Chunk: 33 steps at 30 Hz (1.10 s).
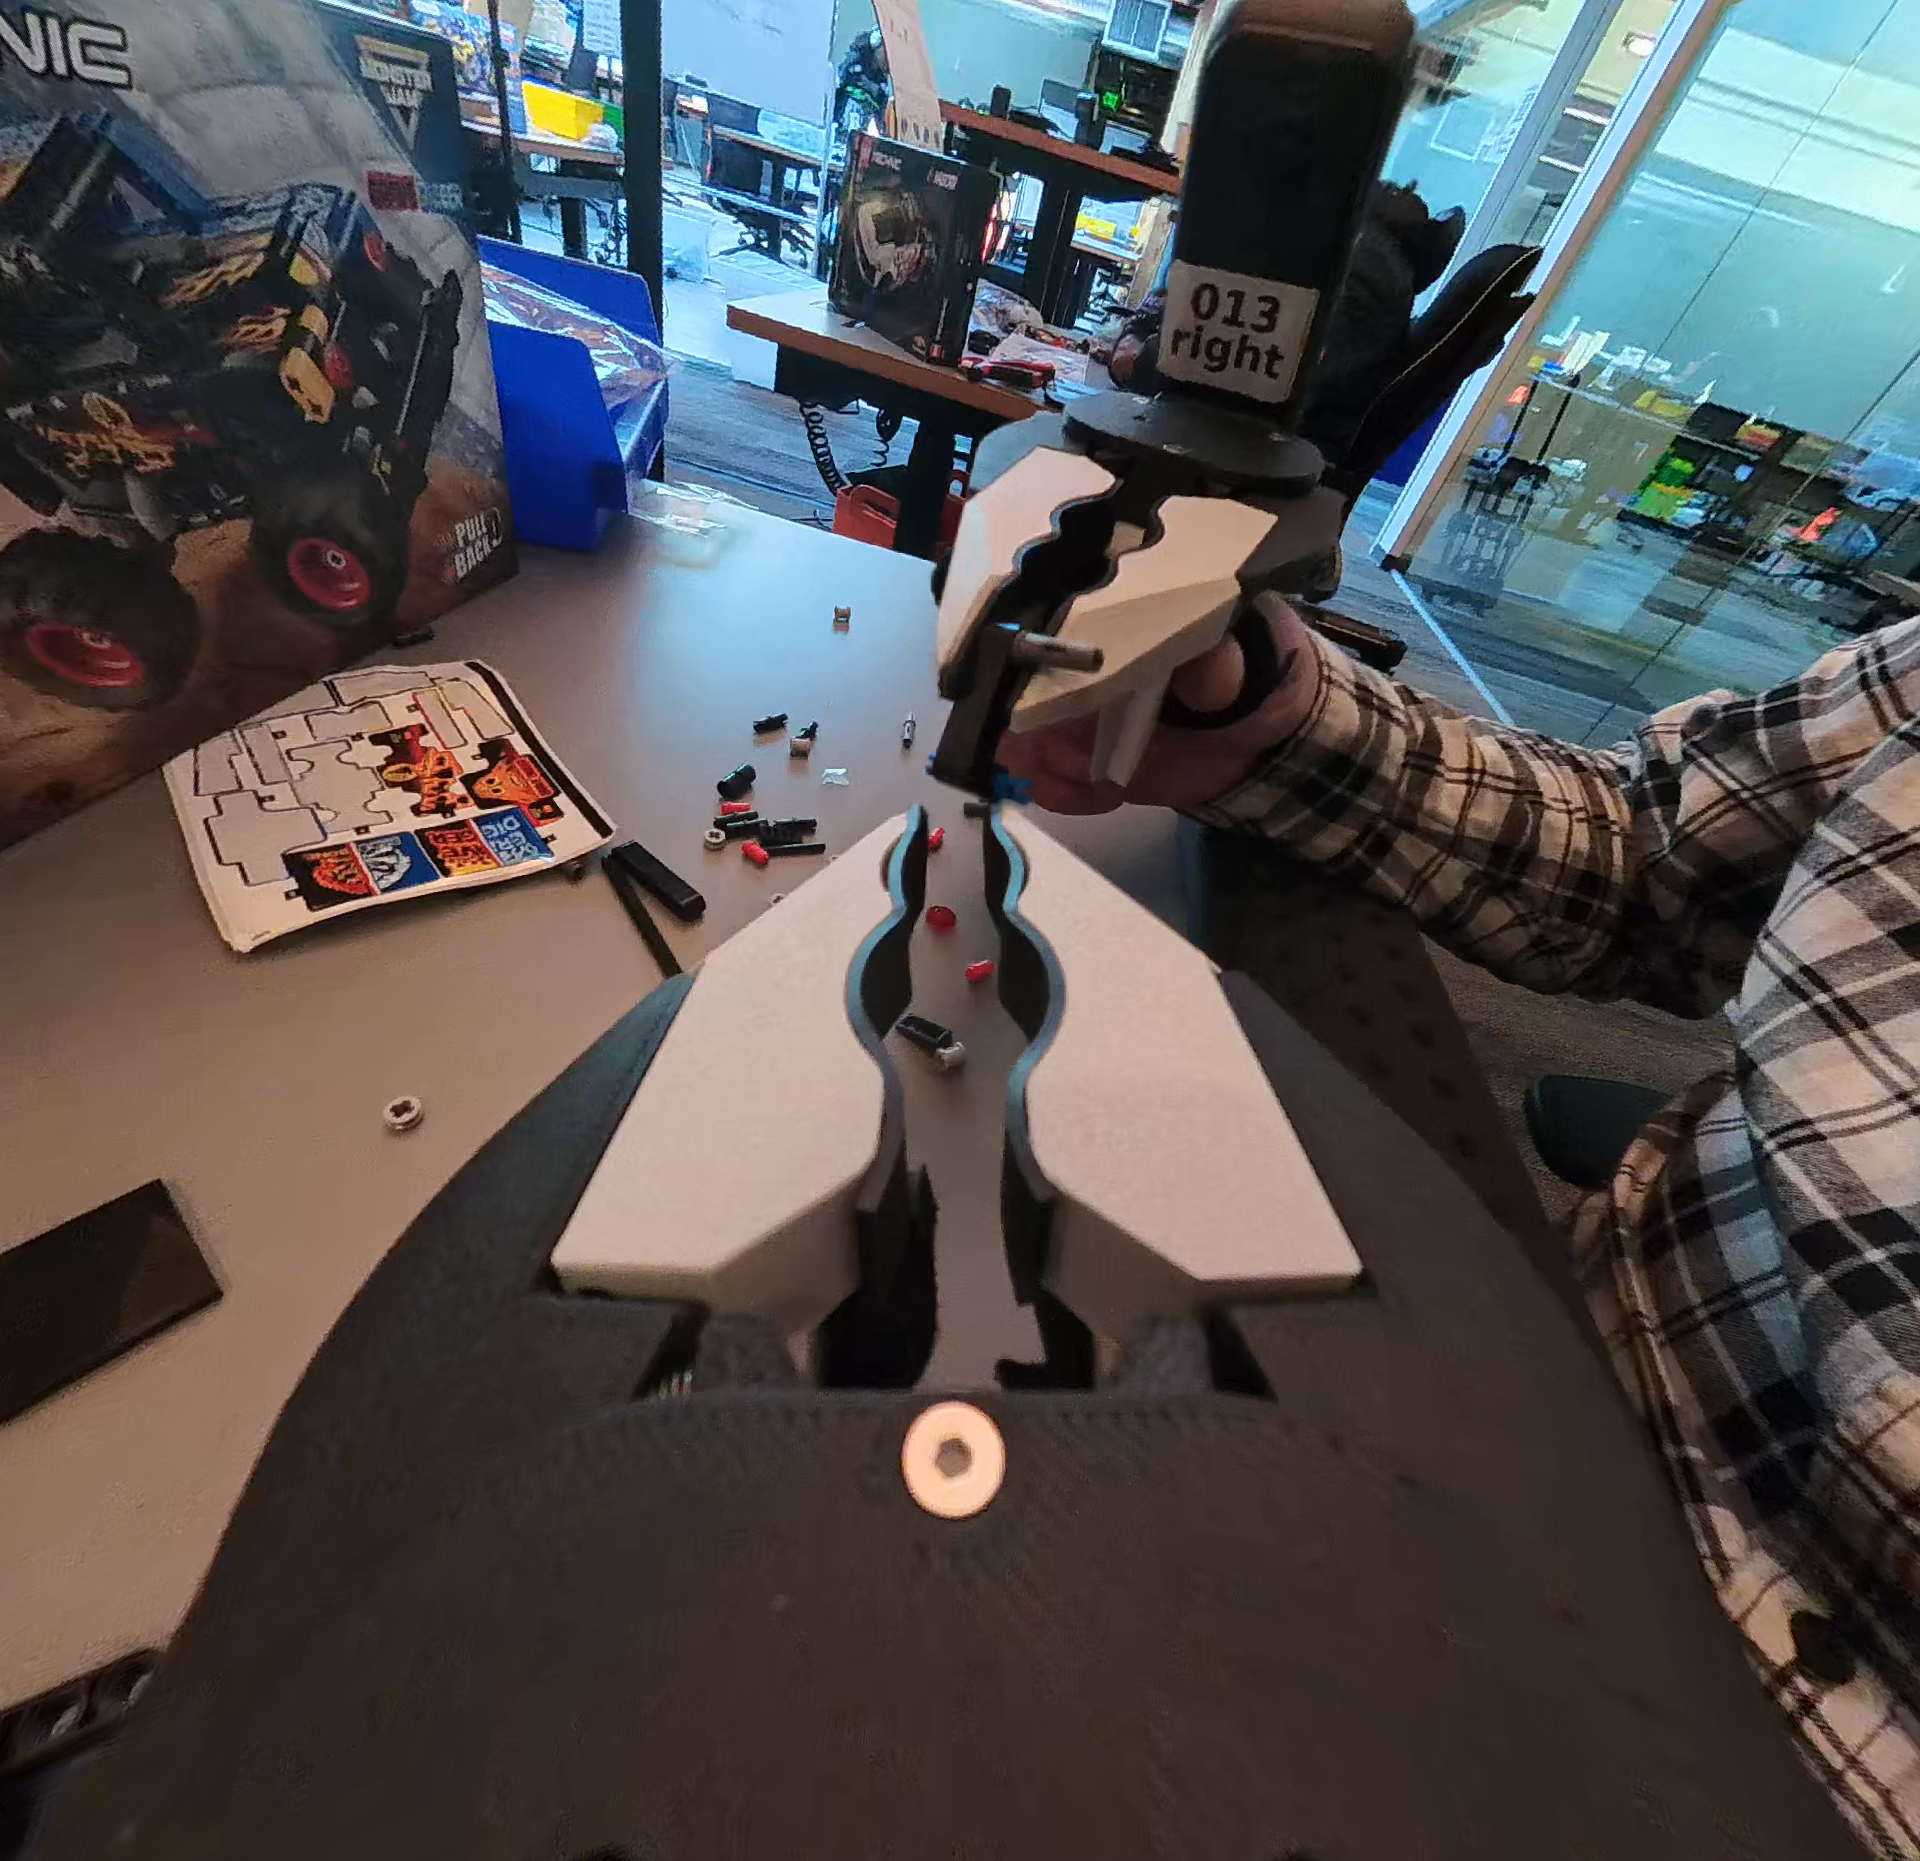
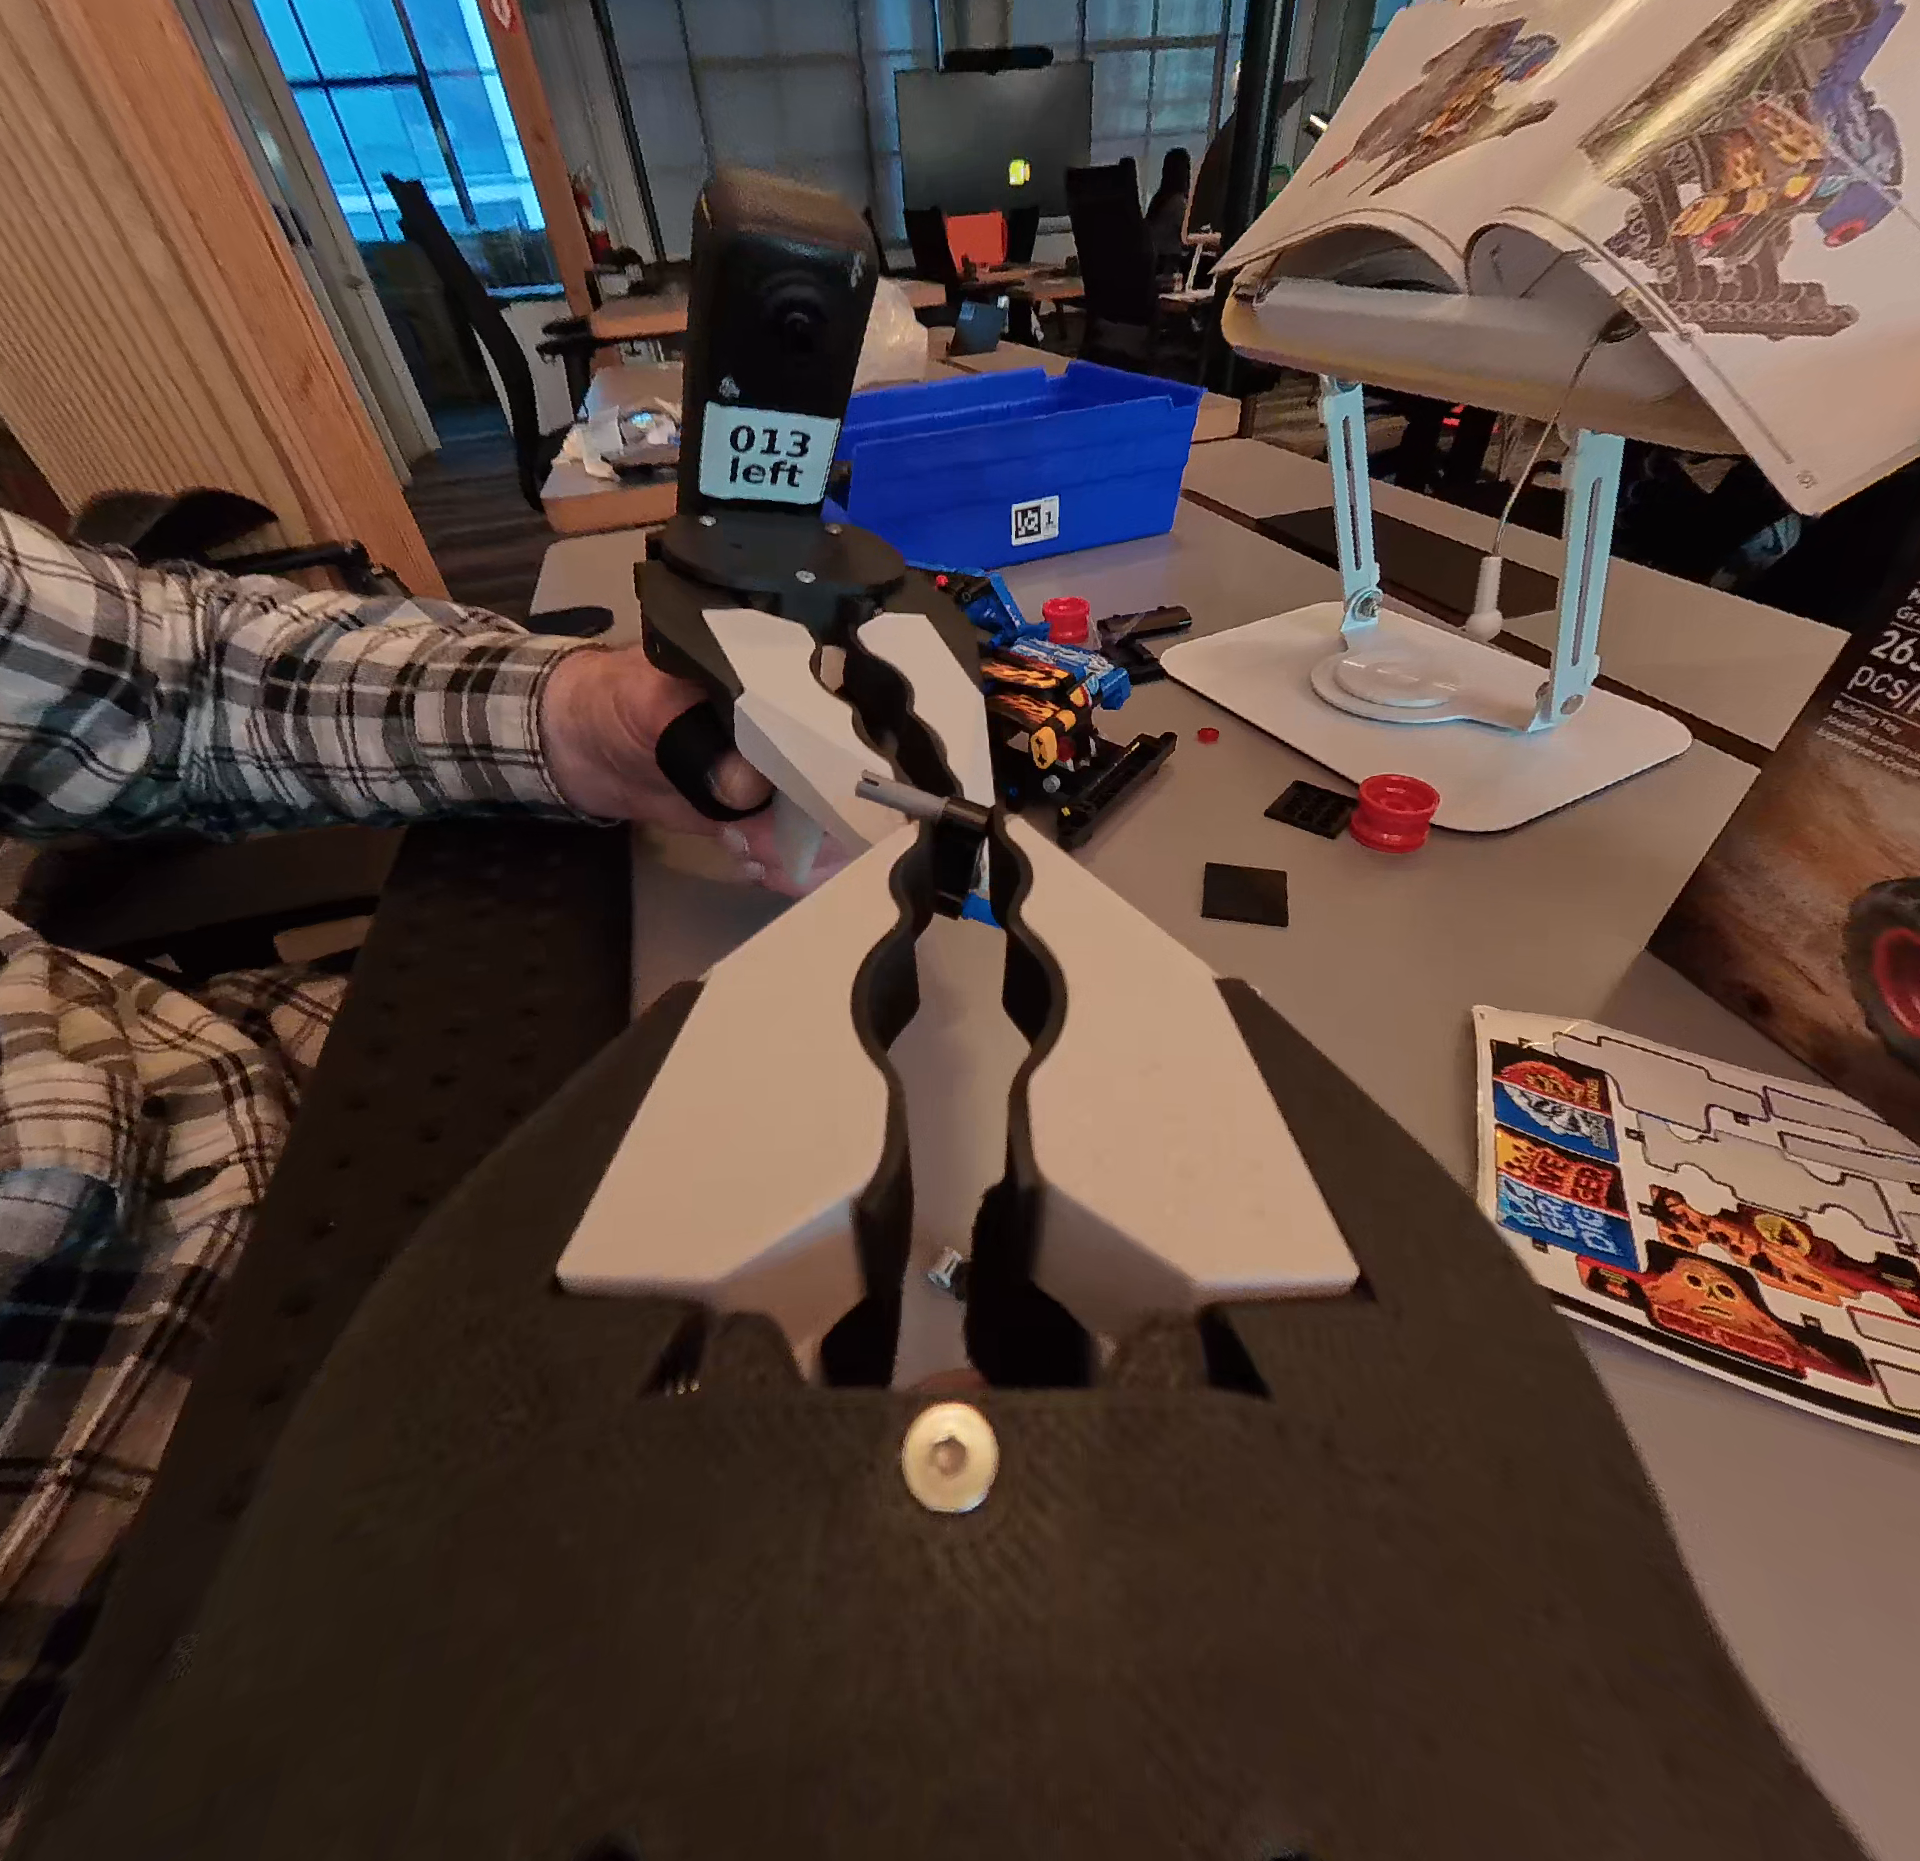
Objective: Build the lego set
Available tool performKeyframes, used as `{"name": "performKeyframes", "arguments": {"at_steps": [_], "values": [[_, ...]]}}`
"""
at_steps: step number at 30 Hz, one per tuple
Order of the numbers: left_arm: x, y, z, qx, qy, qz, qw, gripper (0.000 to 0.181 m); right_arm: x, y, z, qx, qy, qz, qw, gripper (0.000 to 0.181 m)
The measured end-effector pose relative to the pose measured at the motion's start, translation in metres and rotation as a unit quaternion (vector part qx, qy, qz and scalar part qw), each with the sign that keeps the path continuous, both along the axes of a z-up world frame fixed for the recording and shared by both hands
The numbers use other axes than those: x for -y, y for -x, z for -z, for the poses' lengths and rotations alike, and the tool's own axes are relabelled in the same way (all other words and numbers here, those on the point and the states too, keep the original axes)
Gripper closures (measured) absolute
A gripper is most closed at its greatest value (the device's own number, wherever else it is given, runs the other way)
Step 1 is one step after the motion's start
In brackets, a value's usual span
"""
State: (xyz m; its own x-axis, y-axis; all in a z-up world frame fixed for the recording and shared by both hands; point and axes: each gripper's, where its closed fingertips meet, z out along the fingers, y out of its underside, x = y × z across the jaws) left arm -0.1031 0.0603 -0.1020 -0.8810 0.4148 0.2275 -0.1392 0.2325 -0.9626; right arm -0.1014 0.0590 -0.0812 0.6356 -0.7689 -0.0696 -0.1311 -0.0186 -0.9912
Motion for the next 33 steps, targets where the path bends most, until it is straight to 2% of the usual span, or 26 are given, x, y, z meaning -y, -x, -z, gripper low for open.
{"name": "performKeyframes", "arguments": {"at_steps": [4,8,12,15,17,19,20,23,25,27,30,33], "values": [[0.001,-0.001,0.000,0.020,0.006,-0.008,1.000,0.162,0.004,0.000,-0.002,-0.002,-0.014,0.004,1.000,0.174],[0.002,0.003,-0.001,0.088,0.022,-0.025,0.996,0.151,0.004,-0.002,0.000,-0.009,-0.018,0.006,1.000,0.173],[0.007,0.003,0.000,0.188,0.035,-0.062,0.980,0.154,0.006,-0.004,0.000,-0.015,-0.030,0.010,0.999,0.173],[0.010,0.002,-0.001,0.227,0.040,-0.086,0.969,0.167,0.005,-0.003,-0.002,-0.016,-0.041,0.006,0.999,0.173],[0.009,0.004,-0.002,0.213,0.042,-0.078,0.973,0.168,0.005,-0.003,-0.003,-0.016,-0.050,0.003,0.999,0.173],[0.007,0.009,-0.004,0.159,0.038,-0.048,0.985,0.170,0.004,0.000,-0.005,-0.017,-0.061,-0.010,0.998,0.172],[0.004,0.012,-0.006,0.125,0.037,-0.026,0.991,0.181,0.003,0.001,-0.007,-0.017,-0.064,-0.014,0.998,0.170],[-0.002,0.018,-0.013,0.032,0.037,0.029,0.998,0.181,0.003,0.005,-0.013,-0.005,-0.077,-0.028,0.997,0.169],[-0.003,0.016,-0.013,0.006,0.035,0.036,0.999,0.181,-0.003,0.009,-0.013,-0.008,-0.079,-0.046,0.996,0.172],[-0.004,0.020,-0.014,-0.006,0.034,0.051,0.998,0.181,-0.008,0.009,-0.008,-0.018,-0.068,-0.055,0.996,0.172],[-0.001,0.018,-0.009,0.028,0.028,0.035,0.999,0.179,-0.008,0.007,-0.004,-0.024,-0.057,-0.048,0.997,0.172],[0.002,0.015,-0.012,0.074,0.041,0.003,0.996,0.153,0.004,0.000,-0.004,-0.016,-0.046,-0.002,0.999,0.173]]}}
